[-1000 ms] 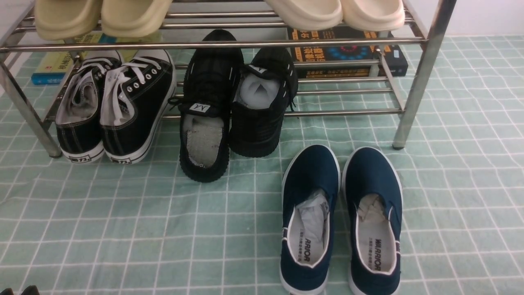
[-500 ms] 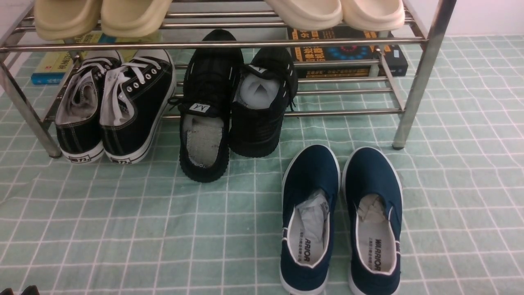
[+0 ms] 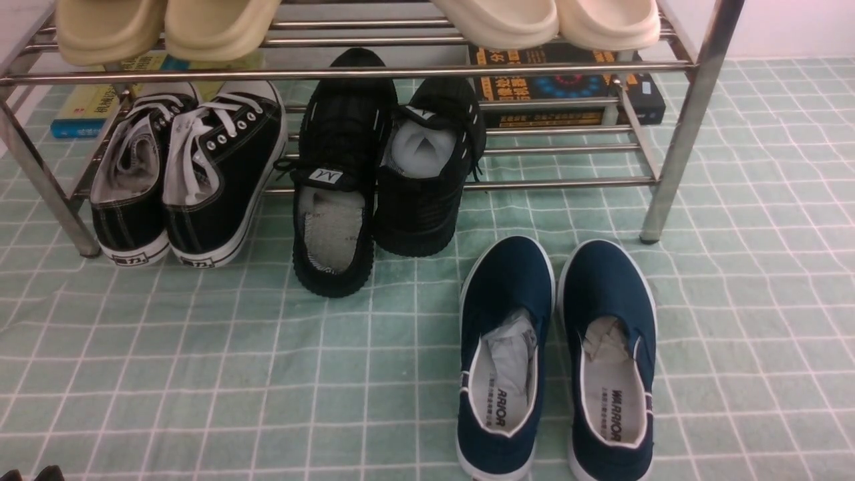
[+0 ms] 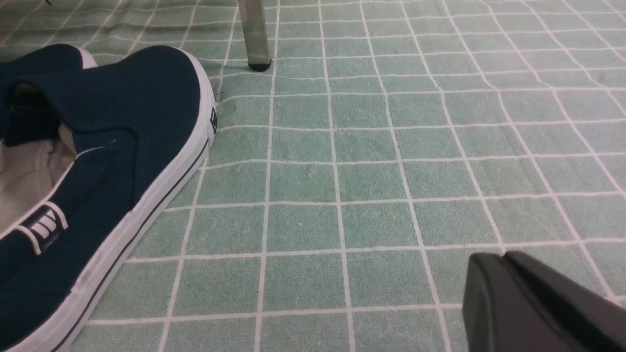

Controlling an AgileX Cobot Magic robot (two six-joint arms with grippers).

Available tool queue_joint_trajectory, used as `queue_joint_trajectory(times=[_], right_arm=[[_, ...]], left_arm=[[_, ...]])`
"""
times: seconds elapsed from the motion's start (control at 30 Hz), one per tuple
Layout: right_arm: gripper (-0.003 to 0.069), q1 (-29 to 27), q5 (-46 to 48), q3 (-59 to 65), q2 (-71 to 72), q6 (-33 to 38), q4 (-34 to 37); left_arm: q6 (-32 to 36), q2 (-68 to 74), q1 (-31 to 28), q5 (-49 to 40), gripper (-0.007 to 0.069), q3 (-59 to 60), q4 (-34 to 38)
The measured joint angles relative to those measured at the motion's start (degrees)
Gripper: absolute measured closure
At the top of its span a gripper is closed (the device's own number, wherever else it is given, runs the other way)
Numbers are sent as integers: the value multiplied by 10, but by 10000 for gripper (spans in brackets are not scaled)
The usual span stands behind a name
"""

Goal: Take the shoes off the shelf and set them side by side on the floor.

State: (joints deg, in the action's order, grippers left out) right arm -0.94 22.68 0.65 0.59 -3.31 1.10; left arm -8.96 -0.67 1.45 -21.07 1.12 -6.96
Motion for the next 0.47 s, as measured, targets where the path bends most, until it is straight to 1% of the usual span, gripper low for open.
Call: queue_joint_trajectory(times=[0.47], right_arm=[[601,0,0,0,0,2,0]], left_arm=[[0,0,0,0,383,0,0]])
